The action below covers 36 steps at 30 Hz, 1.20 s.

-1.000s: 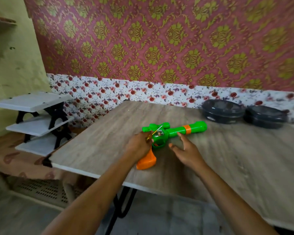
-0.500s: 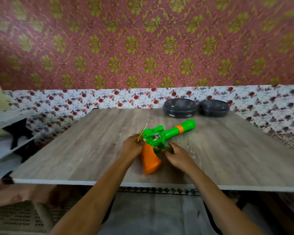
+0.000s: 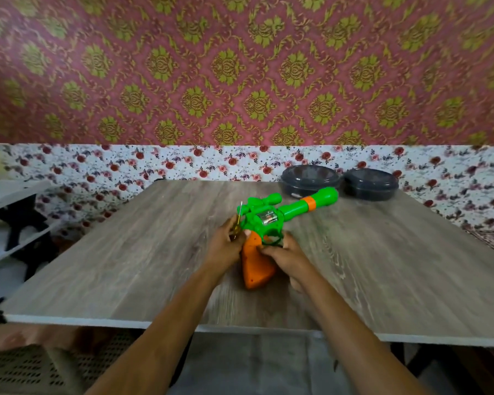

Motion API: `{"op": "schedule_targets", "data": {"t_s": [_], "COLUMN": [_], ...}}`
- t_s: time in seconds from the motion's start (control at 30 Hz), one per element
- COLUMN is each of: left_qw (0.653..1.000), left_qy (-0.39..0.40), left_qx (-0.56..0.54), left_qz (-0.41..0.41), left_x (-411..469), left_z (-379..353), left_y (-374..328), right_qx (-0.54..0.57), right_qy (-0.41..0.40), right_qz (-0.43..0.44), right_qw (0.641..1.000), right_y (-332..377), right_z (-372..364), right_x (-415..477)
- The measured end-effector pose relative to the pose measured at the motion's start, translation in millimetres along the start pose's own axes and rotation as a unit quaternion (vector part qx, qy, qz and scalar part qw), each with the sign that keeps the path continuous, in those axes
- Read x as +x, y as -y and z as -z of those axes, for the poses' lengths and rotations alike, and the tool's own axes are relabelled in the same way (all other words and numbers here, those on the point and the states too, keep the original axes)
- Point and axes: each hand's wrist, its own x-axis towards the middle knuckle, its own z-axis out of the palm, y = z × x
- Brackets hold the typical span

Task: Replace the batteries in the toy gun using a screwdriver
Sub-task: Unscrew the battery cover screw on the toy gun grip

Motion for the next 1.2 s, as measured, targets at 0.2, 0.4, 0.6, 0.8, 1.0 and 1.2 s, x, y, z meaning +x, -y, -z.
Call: {"op": "schedule_targets", "data": {"t_s": [0.2, 0.4, 0.6, 0.8, 1.0, 1.2], "left_qw": [0.996, 0.988, 0.98, 0.978, 0.981, 0.986], "left_qy": [-0.033, -0.053, -0.069, -0.073, -0.075, -0.1], "left_qx": [-0.081, -0.143, -0.18, -0.18, -0.159, -0.134], "left_qz": [-0.035, -0.034, -0.052, -0.08, -0.077, -0.021], "left_x": [25.9, 44.9, 52.6, 51.6, 54.3, 47.2], "left_z": [-3.9, -10.1, -11.5, -13.4, -15.2, -9.5], "left_y": [0.9, 7.8, 20.6, 17.7, 23.2, 21.8], "right_qx": [0.076, 0.098, 0.161, 0.146, 0.117, 0.11], "right_qy": [0.1, 0.143, 0.182, 0.191, 0.188, 0.133], "right_qz": [0.079, 0.078, 0.05, 0.058, 0.065, 0.044], "right_qw": [0.989, 0.982, 0.969, 0.969, 0.973, 0.984], "right_y": [14.5, 9.0, -6.6, -6.5, -4.6, -4.6], "right_z": [11.0, 18.2, 14.7, 14.9, 26.5, 30.5], "right_x": [16.5, 41.6, 54.8, 58.4, 61.3, 59.8]}}
